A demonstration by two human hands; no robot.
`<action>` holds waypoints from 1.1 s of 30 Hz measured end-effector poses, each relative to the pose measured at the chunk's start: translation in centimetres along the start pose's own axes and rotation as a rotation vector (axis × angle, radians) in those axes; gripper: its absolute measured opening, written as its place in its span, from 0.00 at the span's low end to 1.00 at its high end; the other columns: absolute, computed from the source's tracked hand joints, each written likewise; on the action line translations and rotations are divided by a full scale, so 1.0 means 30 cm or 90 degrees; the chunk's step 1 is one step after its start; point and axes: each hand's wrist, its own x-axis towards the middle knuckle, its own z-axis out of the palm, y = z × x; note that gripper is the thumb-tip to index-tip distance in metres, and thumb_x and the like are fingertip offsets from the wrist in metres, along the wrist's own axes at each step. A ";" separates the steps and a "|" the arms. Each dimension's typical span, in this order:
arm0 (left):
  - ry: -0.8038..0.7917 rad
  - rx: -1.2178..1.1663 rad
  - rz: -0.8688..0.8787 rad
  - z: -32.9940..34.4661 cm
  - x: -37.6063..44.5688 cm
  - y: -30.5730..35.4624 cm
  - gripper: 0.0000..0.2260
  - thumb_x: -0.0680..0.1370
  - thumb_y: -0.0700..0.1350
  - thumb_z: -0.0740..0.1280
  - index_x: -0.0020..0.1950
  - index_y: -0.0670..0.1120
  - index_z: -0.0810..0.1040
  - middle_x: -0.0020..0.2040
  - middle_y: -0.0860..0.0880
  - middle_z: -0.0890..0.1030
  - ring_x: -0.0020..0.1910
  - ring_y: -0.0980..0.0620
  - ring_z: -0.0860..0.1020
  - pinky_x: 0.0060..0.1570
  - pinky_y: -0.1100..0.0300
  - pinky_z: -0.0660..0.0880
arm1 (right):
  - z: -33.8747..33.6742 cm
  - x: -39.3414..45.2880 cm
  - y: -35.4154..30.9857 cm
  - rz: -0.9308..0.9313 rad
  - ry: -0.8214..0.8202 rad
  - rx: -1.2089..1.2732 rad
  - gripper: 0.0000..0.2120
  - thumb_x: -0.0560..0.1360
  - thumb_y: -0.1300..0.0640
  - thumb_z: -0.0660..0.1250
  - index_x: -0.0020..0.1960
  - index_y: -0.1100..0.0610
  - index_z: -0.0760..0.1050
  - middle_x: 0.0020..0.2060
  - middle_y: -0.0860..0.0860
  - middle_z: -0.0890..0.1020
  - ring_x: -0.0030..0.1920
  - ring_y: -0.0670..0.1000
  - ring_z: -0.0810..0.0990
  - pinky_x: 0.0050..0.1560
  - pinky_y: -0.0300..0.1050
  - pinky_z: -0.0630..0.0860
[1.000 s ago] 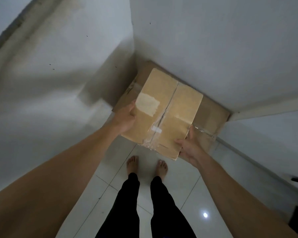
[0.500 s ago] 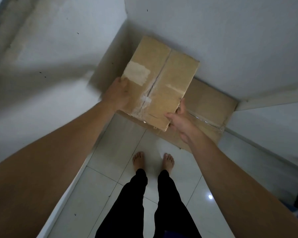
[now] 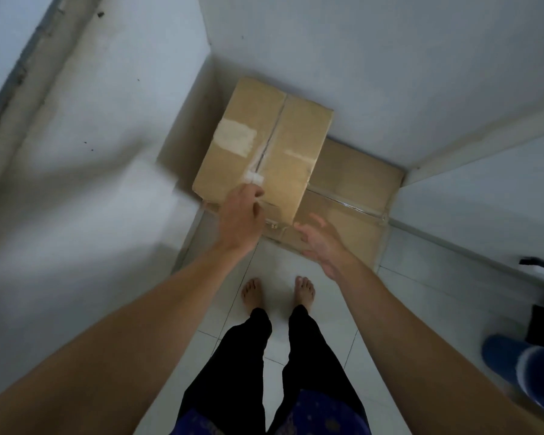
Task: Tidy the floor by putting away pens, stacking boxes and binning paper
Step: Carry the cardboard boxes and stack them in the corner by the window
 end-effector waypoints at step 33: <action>-0.522 0.295 0.631 0.844 -1.721 1.196 0.14 0.79 0.44 0.61 0.64 0.47 0.77 0.62 0.46 0.80 0.60 0.46 0.78 0.58 0.54 0.75 | -1.055 -1.460 1.748 -0.044 0.474 0.550 0.16 0.81 0.55 0.68 0.67 0.56 0.76 0.59 0.55 0.80 0.60 0.56 0.79 0.60 0.56 0.80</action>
